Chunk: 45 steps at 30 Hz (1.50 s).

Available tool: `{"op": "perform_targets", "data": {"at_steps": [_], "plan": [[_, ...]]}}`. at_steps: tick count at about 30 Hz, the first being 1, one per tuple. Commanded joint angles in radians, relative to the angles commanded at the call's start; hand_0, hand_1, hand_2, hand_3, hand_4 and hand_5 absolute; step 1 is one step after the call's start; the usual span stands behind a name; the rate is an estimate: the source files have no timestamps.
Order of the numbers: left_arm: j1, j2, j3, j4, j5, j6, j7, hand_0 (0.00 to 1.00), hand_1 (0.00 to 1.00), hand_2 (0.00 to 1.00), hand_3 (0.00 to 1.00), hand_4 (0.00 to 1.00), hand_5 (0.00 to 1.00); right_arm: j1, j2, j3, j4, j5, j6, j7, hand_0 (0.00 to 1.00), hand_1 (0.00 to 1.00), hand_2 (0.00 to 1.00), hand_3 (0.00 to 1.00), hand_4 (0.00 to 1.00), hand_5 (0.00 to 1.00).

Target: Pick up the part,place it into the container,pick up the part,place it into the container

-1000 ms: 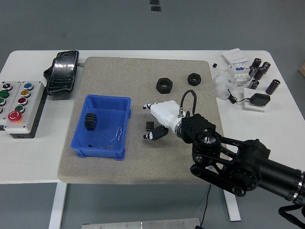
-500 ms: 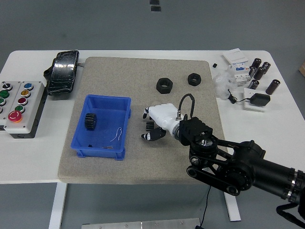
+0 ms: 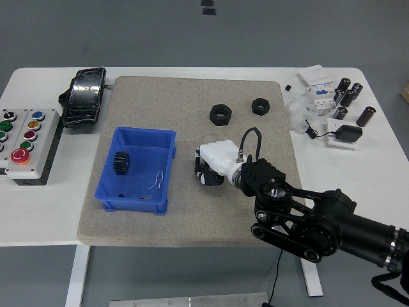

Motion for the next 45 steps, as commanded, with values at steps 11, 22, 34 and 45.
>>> {"op": "perform_targets", "data": {"at_steps": [11,22,34,45], "plan": [[0.002,0.001,0.000,0.000,-0.002,0.001,-0.003,0.628,0.637,0.649,0.687,0.652,0.490,0.030,-0.008,0.079,0.029,-0.031,-0.033,0.014,0.234,0.396,0.386,0.414,0.023,0.022],[0.004,0.003,0.000,0.000,-0.003,0.003,0.002,0.629,0.636,0.649,0.689,0.659,0.506,0.103,0.073,0.008,0.098,0.046,-0.153,0.072,0.261,0.430,0.422,0.451,0.168,0.002],[0.006,0.004,-0.012,0.000,0.010,0.004,0.009,0.628,0.636,0.648,0.692,0.667,0.522,0.105,0.110,-0.075,0.060,0.075,-0.182,0.111,0.720,0.843,0.874,0.806,0.579,0.295],[0.001,0.002,-0.015,0.000,0.019,0.002,0.006,0.627,0.636,0.648,0.691,0.668,0.523,0.049,0.051,0.070,0.098,0.077,-0.222,0.140,0.697,0.813,0.837,0.798,0.635,0.340]]}}
